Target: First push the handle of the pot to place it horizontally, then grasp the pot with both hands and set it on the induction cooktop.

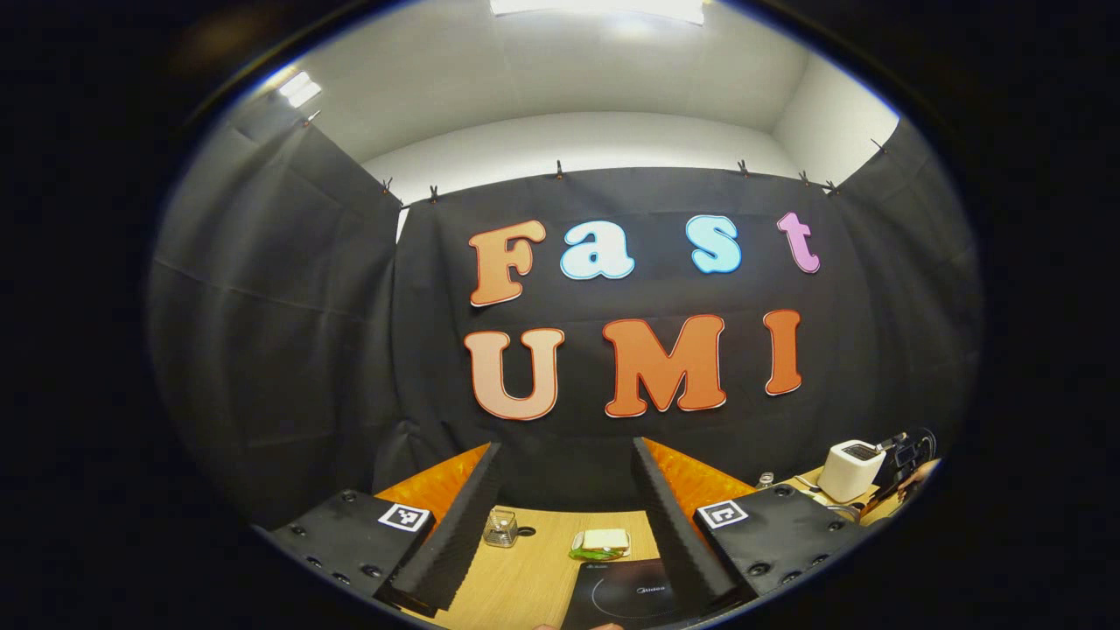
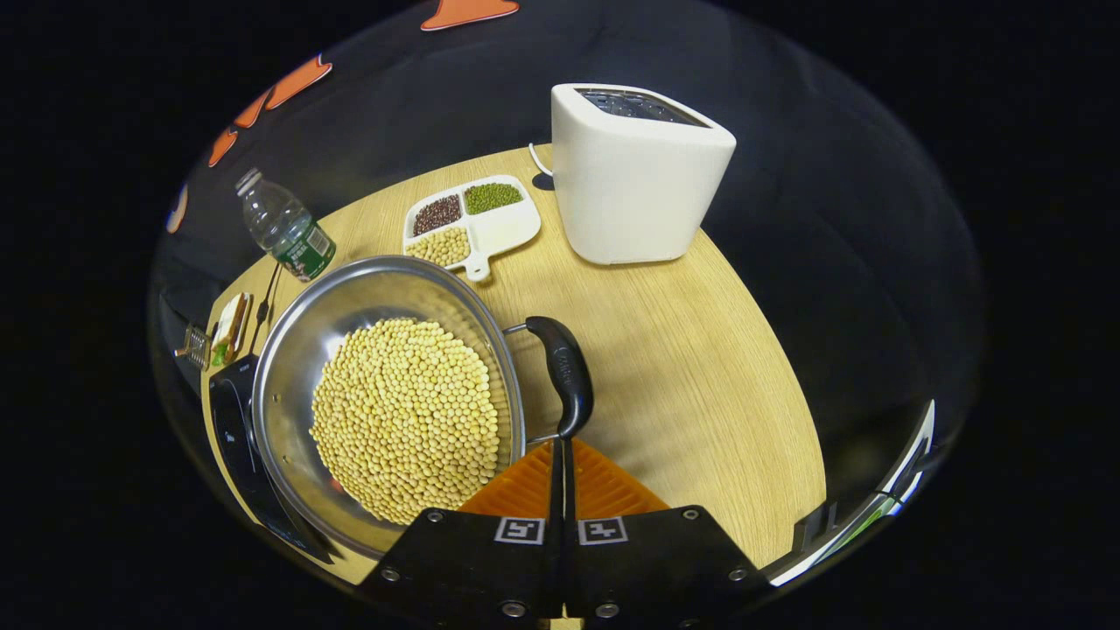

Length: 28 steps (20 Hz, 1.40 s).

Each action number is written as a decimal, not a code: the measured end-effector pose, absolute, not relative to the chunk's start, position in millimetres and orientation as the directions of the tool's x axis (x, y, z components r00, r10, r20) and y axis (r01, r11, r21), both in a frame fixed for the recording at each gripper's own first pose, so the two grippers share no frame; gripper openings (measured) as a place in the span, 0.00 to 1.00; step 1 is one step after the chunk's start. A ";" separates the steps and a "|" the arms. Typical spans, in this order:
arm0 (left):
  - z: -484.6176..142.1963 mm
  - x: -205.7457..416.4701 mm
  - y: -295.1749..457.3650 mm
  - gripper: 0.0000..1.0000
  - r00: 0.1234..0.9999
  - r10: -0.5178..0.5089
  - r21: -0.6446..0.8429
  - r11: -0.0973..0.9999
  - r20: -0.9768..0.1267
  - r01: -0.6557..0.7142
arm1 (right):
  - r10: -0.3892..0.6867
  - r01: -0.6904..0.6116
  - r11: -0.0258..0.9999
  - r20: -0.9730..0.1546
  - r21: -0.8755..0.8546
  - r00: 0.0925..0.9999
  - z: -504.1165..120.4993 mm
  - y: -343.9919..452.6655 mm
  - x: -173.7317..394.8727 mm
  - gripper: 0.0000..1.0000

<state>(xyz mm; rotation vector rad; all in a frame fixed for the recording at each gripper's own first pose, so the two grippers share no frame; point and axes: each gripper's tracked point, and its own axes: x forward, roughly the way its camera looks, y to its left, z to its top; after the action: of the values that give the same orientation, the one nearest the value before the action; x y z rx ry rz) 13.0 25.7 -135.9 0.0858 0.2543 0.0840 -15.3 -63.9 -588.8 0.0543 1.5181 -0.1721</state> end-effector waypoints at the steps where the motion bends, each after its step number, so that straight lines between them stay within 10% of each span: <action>1: -140.0 13.4 25.2 0.98 0.962 0.089 0.091 0.994 -0.259 -0.067 | -0.076 0.145 0.987 -0.996 -0.069 0.050 -587.3 -64.2 -13.1 0.00; 8: -200.1 27.8 -34.3 0.99 0.922 -0.035 0.017 0.999 -0.386 0.045 | -0.010 0.138 0.990 -0.989 0.011 0.149 -546.4 -60.2 4.5 0.01; 19: -344.8 11.3 -182.3 0.96 0.669 -0.275 -0.129 0.957 -0.690 0.261 | 0.072 0.054 0.995 -0.975 0.086 0.210 -532.7 -37.7 11.2 0.72; 28: -456.2 -11.3 -259.0 0.96 0.393 -0.367 -0.280 0.923 -0.843 0.262 | 0.062 0.003 0.998 -0.972 0.065 0.227 -547.4 -46.1 17.5 0.83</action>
<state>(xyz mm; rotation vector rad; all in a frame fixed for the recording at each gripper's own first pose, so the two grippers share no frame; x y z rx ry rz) -11.3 -259.0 -456.2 -0.1076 1.0972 -0.4004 17.5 -46.1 -547.4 0.0569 1.3416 0.0407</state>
